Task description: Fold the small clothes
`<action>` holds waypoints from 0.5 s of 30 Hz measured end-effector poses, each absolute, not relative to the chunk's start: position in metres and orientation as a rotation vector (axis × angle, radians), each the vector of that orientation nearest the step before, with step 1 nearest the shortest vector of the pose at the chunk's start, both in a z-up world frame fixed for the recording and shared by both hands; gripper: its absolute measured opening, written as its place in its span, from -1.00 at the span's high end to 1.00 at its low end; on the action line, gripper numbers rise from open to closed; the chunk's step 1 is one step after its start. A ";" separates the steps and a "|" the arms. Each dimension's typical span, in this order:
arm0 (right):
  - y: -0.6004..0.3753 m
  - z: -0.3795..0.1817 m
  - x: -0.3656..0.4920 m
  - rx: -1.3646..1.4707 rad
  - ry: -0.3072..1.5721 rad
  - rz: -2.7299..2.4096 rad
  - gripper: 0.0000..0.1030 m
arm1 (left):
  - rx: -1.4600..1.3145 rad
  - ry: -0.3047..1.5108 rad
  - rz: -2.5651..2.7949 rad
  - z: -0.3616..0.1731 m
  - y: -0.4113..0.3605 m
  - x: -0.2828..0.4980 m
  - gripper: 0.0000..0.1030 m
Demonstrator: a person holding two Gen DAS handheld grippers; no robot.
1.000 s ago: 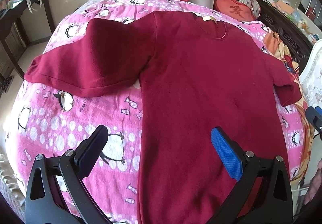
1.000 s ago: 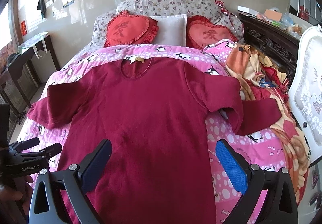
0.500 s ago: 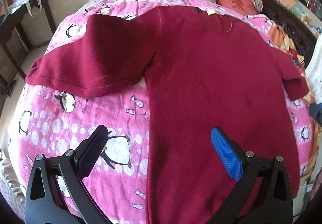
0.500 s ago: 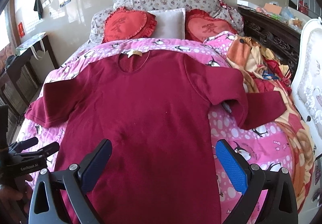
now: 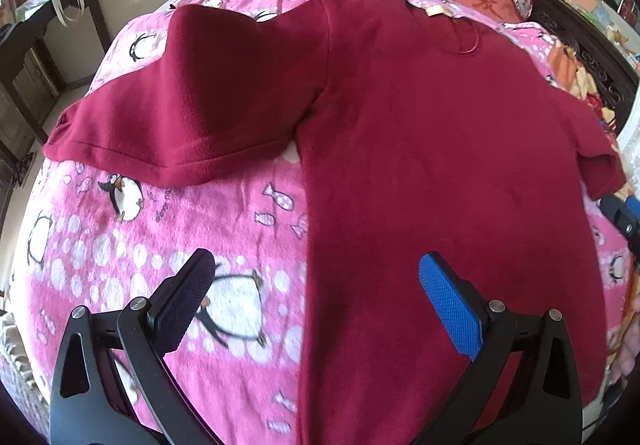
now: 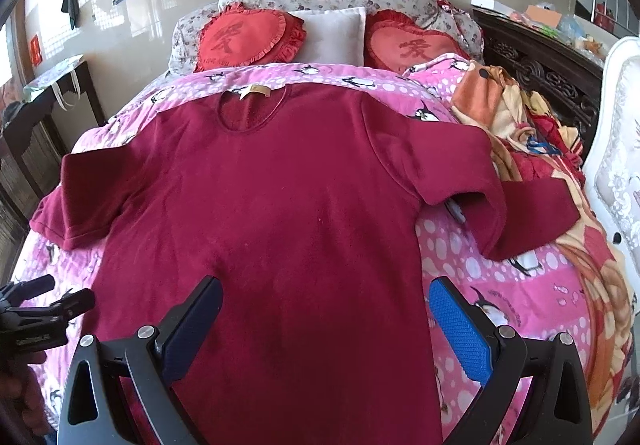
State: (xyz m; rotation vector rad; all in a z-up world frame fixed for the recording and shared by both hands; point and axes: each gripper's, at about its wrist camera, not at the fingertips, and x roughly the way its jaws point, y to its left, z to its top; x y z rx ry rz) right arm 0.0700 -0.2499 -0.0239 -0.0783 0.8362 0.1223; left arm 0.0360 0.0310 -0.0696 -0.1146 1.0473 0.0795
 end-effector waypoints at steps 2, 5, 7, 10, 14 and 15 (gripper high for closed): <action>-0.249 -0.029 0.079 -0.085 0.832 0.117 -0.98 | -0.121 1.043 0.078 -0.076 0.036 0.041 -0.99; -0.249 -0.036 0.092 -0.089 0.805 0.117 -0.98 | -0.114 1.041 0.126 -0.087 0.047 0.050 -0.99; -0.249 -0.044 0.101 -0.098 0.791 0.110 -0.98 | -0.124 1.046 0.140 -0.095 0.055 0.058 -0.99; -0.249 -0.063 0.115 -0.119 0.789 0.086 -0.98 | -0.121 1.005 0.138 -0.105 0.063 0.067 -0.99; -0.250 -0.094 0.133 -0.111 0.887 0.088 -0.95 | -0.103 0.948 0.131 -0.109 0.061 0.071 -0.99; -0.250 -0.093 0.134 -0.105 0.885 0.093 -0.95 | -0.108 0.946 0.132 -0.110 0.060 0.073 -0.99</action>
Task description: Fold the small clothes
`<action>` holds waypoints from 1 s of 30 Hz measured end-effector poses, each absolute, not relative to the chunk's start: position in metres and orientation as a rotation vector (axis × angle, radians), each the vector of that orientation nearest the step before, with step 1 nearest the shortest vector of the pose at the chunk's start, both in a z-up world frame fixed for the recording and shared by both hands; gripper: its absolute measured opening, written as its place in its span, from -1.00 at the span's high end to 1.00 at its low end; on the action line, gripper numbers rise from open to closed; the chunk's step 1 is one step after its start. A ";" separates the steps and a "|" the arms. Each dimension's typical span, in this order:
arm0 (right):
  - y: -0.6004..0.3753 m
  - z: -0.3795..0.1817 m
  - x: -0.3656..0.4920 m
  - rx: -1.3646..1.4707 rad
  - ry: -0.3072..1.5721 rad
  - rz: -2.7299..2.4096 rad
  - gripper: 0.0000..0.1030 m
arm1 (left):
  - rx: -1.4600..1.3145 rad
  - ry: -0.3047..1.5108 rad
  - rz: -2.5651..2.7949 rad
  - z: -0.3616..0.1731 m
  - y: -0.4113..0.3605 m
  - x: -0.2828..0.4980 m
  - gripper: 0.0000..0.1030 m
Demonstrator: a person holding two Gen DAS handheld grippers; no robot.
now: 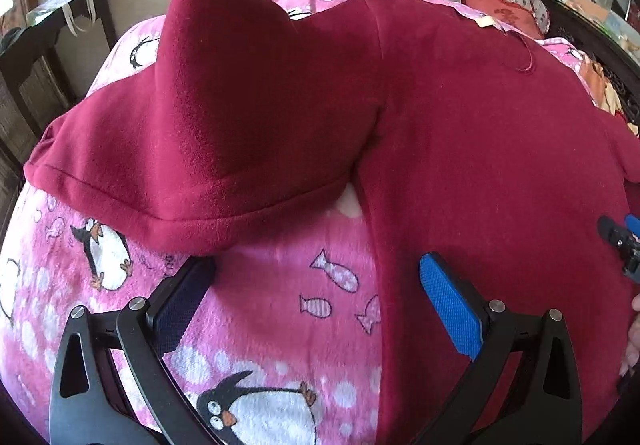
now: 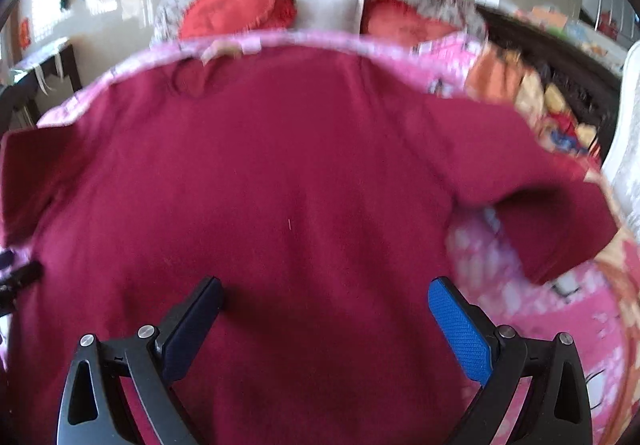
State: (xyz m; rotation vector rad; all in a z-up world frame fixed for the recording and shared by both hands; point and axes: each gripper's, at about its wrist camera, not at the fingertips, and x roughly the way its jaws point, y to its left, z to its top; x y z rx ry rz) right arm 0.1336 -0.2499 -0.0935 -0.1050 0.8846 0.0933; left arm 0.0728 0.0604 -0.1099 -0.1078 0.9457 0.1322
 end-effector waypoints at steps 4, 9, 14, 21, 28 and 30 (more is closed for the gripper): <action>-0.252 -0.097 0.137 -0.093 0.905 0.101 -0.98 | -0.103 0.935 0.150 -0.112 0.058 0.070 -0.99; -0.250 -0.099 0.139 -0.090 0.908 0.100 -1.00 | -0.107 0.935 0.150 -0.115 0.056 0.072 -0.99; -0.252 -0.100 0.139 -0.083 0.908 0.105 -1.00 | -0.101 0.936 0.158 -0.116 0.054 0.075 -0.99; -0.252 -0.101 0.138 -0.084 0.910 0.104 -1.00 | -0.098 0.937 0.161 -0.116 0.053 0.076 -0.99; -0.252 -0.101 0.139 -0.087 0.913 0.104 -1.00 | -0.122 0.946 0.138 -0.110 0.060 0.073 -0.99; -0.252 -0.101 0.139 -0.088 0.912 0.103 -1.00 | -0.167 0.952 0.114 -0.096 0.076 0.070 -0.99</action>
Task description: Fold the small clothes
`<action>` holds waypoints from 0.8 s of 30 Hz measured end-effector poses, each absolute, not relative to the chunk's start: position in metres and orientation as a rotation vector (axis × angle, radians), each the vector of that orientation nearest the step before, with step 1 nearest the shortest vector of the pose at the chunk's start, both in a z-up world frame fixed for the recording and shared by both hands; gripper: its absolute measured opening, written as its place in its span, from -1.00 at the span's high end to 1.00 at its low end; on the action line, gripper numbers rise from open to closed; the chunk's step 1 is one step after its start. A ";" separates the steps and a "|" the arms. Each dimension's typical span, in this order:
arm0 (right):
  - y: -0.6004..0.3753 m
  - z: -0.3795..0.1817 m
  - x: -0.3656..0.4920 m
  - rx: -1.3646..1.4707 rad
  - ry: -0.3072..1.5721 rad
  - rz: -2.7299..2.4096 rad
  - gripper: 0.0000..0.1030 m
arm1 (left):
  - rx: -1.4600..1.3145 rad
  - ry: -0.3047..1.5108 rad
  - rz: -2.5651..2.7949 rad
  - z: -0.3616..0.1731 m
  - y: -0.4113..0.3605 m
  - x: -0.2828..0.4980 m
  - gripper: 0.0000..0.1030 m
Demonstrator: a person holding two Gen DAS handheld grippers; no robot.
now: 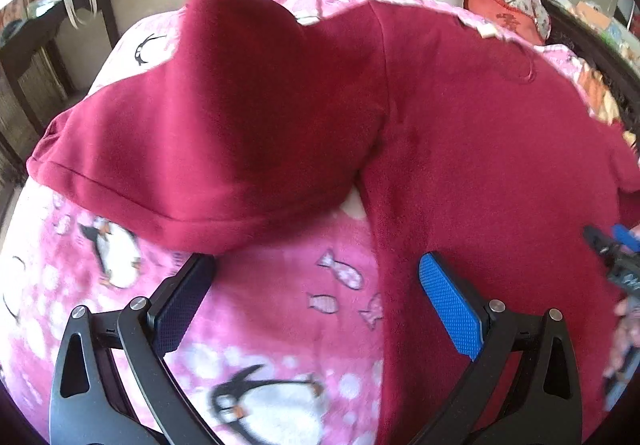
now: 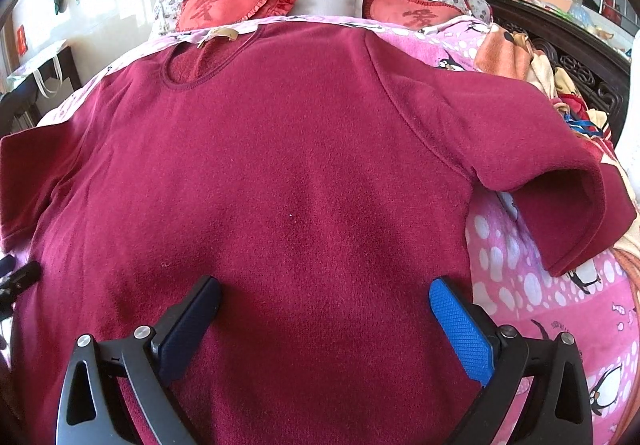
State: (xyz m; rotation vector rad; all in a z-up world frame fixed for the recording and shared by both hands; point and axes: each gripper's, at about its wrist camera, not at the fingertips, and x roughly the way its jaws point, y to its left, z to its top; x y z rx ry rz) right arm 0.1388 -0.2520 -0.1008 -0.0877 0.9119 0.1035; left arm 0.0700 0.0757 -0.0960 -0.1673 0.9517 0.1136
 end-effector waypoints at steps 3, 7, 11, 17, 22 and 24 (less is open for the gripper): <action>-0.252 -0.102 0.138 -0.092 0.911 0.101 -1.00 | -0.308 0.875 0.088 -0.065 0.120 0.058 -0.99; -0.252 -0.102 0.138 -0.093 0.913 0.101 -1.00 | -0.429 0.778 0.120 -0.029 0.200 0.037 -0.99; -0.251 -0.102 0.138 -0.097 0.913 0.100 -1.00 | -0.616 0.744 0.191 -0.039 0.287 0.017 -0.80; -0.251 -0.102 0.138 -0.094 0.914 0.102 -1.00 | -1.012 0.766 0.145 -0.102 0.348 0.015 -0.61; -0.251 -0.102 0.138 -0.095 0.915 0.102 -1.00 | -1.004 0.728 0.137 -0.107 0.351 0.035 -0.61; -0.251 -0.101 0.138 -0.095 0.916 0.102 -1.00 | -1.010 0.703 0.147 -0.106 0.362 0.043 -0.39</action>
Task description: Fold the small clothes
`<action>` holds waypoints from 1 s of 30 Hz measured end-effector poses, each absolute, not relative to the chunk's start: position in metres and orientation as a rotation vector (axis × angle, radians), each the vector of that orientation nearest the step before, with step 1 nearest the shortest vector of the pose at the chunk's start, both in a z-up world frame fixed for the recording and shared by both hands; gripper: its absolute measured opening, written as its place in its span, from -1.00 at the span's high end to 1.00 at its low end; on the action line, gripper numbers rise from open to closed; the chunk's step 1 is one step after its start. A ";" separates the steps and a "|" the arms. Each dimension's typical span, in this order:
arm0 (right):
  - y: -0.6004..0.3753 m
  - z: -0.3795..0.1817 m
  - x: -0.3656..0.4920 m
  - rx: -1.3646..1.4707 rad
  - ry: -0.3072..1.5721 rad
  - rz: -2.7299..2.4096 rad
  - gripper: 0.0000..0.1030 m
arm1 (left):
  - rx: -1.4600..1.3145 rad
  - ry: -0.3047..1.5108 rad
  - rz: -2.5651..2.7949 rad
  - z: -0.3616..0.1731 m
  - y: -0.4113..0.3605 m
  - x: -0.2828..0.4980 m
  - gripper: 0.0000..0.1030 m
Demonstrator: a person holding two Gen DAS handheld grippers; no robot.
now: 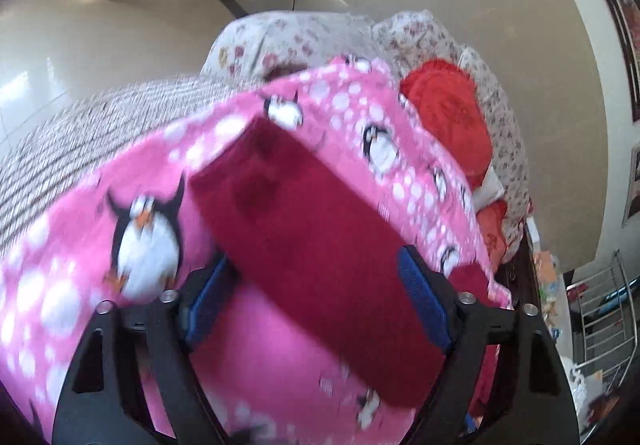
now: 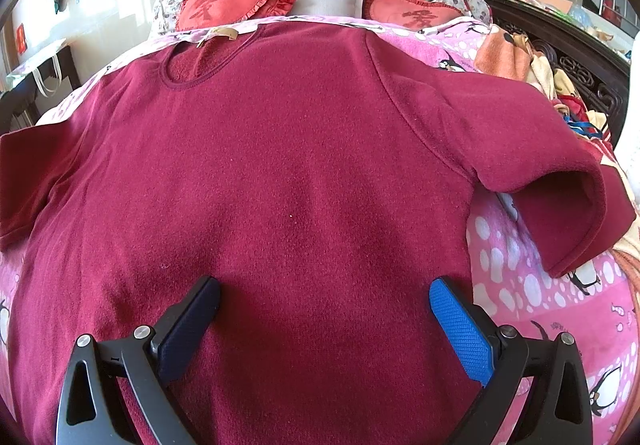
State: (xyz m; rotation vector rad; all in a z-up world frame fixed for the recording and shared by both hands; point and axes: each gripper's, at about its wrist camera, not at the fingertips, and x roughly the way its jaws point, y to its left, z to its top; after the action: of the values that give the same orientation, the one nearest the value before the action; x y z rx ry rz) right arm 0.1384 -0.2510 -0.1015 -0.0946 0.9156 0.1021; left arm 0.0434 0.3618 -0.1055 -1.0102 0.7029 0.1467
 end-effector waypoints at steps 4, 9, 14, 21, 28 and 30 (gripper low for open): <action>-0.251 -0.101 0.138 -0.095 0.916 0.102 -1.00 | -1.035 0.688 0.215 -0.110 0.378 0.050 0.17; -0.251 -0.101 0.138 -0.095 0.916 0.103 -1.00 | -0.937 0.729 0.308 -0.105 0.371 0.051 0.87; -0.251 -0.101 0.139 -0.095 0.918 0.103 -1.00 | -0.815 0.594 0.426 -0.066 0.370 0.029 0.88; -0.250 -0.100 0.138 -0.103 0.918 0.099 -1.00 | -0.740 0.409 0.248 0.001 0.335 0.011 0.89; -0.250 -0.099 0.138 -0.098 0.924 0.100 -1.00 | -0.679 0.410 -0.295 0.040 0.191 0.080 0.89; -0.252 -0.098 0.137 -0.091 0.925 0.104 -1.00 | -0.649 0.451 -0.391 0.039 0.137 0.109 0.89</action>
State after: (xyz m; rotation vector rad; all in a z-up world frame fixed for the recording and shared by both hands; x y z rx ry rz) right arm 0.1374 -0.2521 -0.0980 -0.0908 0.9250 0.1041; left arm 0.1092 0.1374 0.0386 -0.6492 0.4507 -0.3906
